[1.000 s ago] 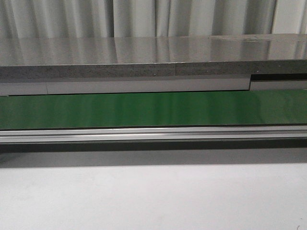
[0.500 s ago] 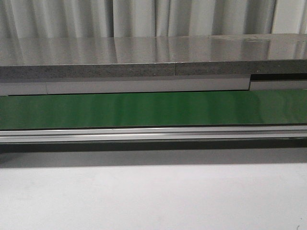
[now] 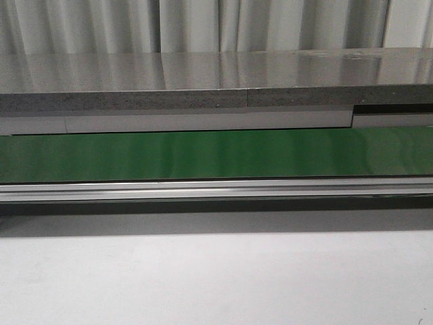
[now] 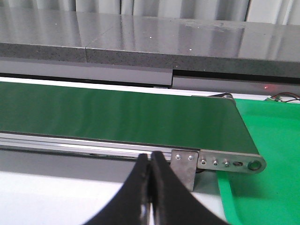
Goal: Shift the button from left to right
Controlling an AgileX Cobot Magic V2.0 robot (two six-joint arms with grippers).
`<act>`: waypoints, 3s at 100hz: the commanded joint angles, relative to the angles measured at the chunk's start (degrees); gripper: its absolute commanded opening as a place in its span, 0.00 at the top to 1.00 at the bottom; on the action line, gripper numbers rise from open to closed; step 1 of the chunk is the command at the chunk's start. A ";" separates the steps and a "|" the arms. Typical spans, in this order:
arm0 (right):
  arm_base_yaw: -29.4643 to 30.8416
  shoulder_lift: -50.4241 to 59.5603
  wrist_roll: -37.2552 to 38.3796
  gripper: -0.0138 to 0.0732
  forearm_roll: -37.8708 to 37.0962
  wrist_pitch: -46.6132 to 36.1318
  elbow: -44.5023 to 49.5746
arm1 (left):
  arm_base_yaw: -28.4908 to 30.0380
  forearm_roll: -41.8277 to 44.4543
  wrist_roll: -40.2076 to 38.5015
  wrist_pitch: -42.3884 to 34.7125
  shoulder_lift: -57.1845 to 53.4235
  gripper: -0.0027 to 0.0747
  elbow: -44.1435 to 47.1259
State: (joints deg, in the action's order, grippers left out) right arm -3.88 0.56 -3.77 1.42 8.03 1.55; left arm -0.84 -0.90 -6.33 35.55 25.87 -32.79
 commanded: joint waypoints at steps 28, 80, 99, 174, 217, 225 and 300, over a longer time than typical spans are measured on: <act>0.42 1.13 0.00 0.92 -0.09 -4.78 -0.79 | -0.40 -0.39 -0.47 2.32 11.07 0.99 -8.77; 0.42 1.13 0.00 0.92 -0.09 -4.78 -0.79 | -0.40 0.01 0.17 7.80 15.65 0.97 -8.77; 0.42 1.13 0.00 0.92 -0.09 -4.78 -0.79 | -0.40 0.90 1.48 10.08 15.65 0.58 -8.77; 0.42 1.13 0.00 0.92 -0.09 -4.78 -0.79 | 13.58 10.27 -0.10 13.63 32.68 0.26 -16.88; 0.42 1.13 0.00 0.92 -0.09 -4.78 -0.79 | 23.20 7.19 0.00 11.15 60.69 0.26 -30.81; 0.42 1.13 0.00 0.92 -0.09 -4.78 -0.79 | 23.20 7.19 0.12 10.68 64.22 0.26 -32.41; 0.42 1.13 0.00 0.92 -0.09 -4.78 -0.79 | 23.20 3.48 4.46 9.75 77.50 0.26 -35.71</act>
State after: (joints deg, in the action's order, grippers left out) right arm -3.88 0.56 -3.77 1.42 8.03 1.55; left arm 22.22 3.10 -1.93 46.15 104.20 -66.92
